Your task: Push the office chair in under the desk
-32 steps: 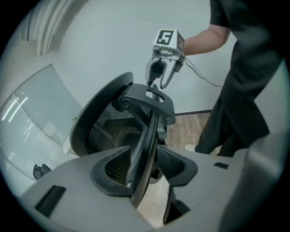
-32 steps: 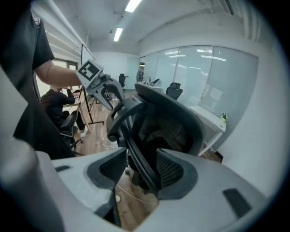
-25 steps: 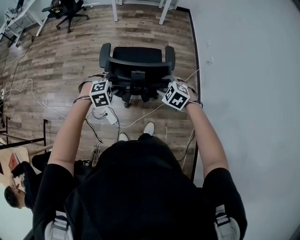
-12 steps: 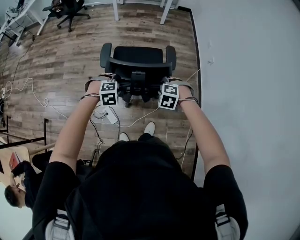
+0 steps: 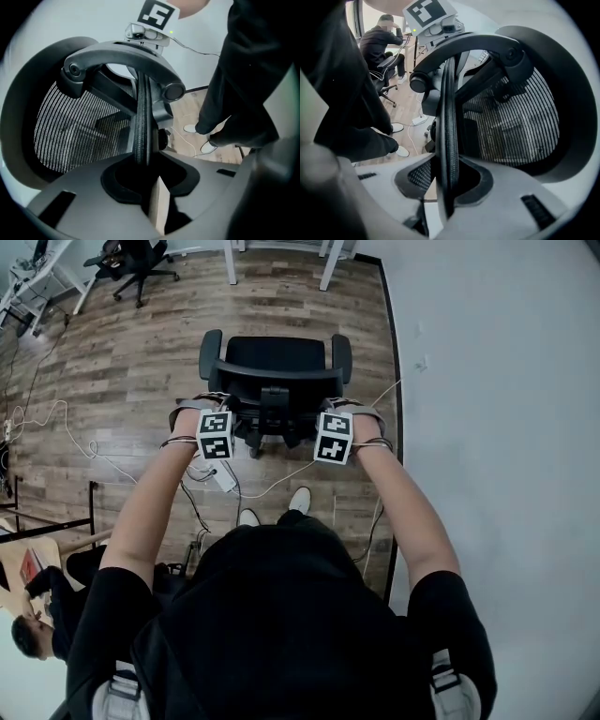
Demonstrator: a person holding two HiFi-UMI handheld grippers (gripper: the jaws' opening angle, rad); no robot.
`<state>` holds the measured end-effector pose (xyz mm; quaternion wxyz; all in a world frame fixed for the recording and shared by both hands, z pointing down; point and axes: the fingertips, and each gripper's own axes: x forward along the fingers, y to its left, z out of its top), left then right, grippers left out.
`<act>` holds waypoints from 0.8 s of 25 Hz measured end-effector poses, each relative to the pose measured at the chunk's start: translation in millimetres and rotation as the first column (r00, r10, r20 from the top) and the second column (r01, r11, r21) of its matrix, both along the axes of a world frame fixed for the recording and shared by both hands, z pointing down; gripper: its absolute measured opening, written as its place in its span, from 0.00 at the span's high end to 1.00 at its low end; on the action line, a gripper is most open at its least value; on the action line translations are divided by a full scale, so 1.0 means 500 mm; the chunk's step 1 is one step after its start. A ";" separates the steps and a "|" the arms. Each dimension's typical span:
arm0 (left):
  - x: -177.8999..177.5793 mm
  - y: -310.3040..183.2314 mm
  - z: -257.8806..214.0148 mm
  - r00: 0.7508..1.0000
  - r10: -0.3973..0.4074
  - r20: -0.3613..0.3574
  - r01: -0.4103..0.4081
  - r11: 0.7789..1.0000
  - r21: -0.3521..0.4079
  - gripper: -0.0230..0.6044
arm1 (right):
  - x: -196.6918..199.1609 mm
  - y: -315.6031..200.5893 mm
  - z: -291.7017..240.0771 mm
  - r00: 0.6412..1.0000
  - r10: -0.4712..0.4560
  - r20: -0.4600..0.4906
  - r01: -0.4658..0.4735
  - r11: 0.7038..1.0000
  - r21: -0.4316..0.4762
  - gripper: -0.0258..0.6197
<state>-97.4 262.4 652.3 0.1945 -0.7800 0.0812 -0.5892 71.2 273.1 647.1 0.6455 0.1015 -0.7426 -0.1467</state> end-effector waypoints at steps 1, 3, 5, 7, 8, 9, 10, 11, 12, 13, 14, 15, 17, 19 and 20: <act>0.000 -0.002 0.001 1.000 0.002 0.000 -0.002 1.000 0.006 0.82 | 0.000 0.000 0.001 1.000 0.002 0.000 -0.002 1.000 0.001 0.79; 0.000 -0.004 0.003 1.000 0.007 -0.001 -0.007 1.000 0.018 0.82 | 0.001 -0.001 0.003 1.000 0.007 0.000 -0.007 1.000 0.007 0.79; 0.000 -0.005 0.005 1.000 0.008 -0.003 -0.008 1.000 0.023 0.83 | 0.001 -0.002 0.005 1.000 0.009 0.001 -0.009 1.000 0.017 0.80; 0.000 -0.005 0.007 1.000 0.004 -0.006 -0.004 1.000 0.017 0.83 | 0.000 -0.005 0.008 1.000 0.011 0.003 -0.011 1.000 0.027 0.80; 0.001 -0.006 0.009 1.000 0.003 -0.006 -0.003 1.000 0.016 0.83 | 0.000 -0.006 0.009 1.000 0.012 0.003 -0.013 0.999 0.031 0.80; 0.000 -0.008 0.010 1.000 0.003 -0.005 -0.002 1.000 0.019 0.83 | 0.001 -0.008 0.011 1.000 0.013 0.003 -0.013 0.999 0.035 0.80; -0.001 -0.012 0.012 1.000 0.003 -0.001 -0.003 1.000 0.026 0.83 | 0.000 -0.009 0.012 1.000 0.014 0.003 -0.014 0.999 0.040 0.80; -0.002 -0.017 0.014 1.000 0.003 0.003 -0.003 0.999 0.036 0.83 | 0.000 -0.010 0.014 1.000 0.013 0.003 -0.014 0.999 0.047 0.80; -0.004 -0.019 0.017 1.000 0.002 0.005 -0.002 0.999 0.043 0.83 | 0.000 -0.011 0.016 1.000 0.014 0.003 -0.014 0.998 0.054 0.80; -0.004 -0.019 0.020 1.000 0.001 0.003 -0.001 0.999 0.043 0.83 | 0.000 -0.012 0.019 1.000 0.014 0.002 -0.015 0.998 0.062 0.80; -0.003 -0.017 0.023 1.000 0.001 0.000 -0.001 0.999 0.041 0.83 | 0.001 -0.012 0.023 1.000 0.016 0.002 -0.016 0.998 0.067 0.80; -0.002 -0.017 0.027 1.000 0.003 -0.003 -0.002 0.999 0.040 0.83 | 0.001 -0.014 0.027 1.000 0.018 0.003 -0.018 0.997 0.071 0.80; -0.001 -0.023 0.032 1.000 0.007 -0.005 -0.007 0.999 0.044 0.83 | 0.001 -0.020 0.034 1.000 0.023 0.004 -0.023 0.997 0.074 0.80; -0.001 -0.031 0.034 1.000 0.006 -0.007 -0.006 0.999 0.038 0.83 | -0.001 -0.031 0.036 1.000 0.025 0.005 -0.025 0.997 0.079 0.80; -0.001 -0.036 0.035 1.000 0.005 -0.007 -0.005 0.999 0.036 0.83 | -0.001 -0.035 0.037 1.000 0.024 0.006 -0.024 0.996 0.081 0.80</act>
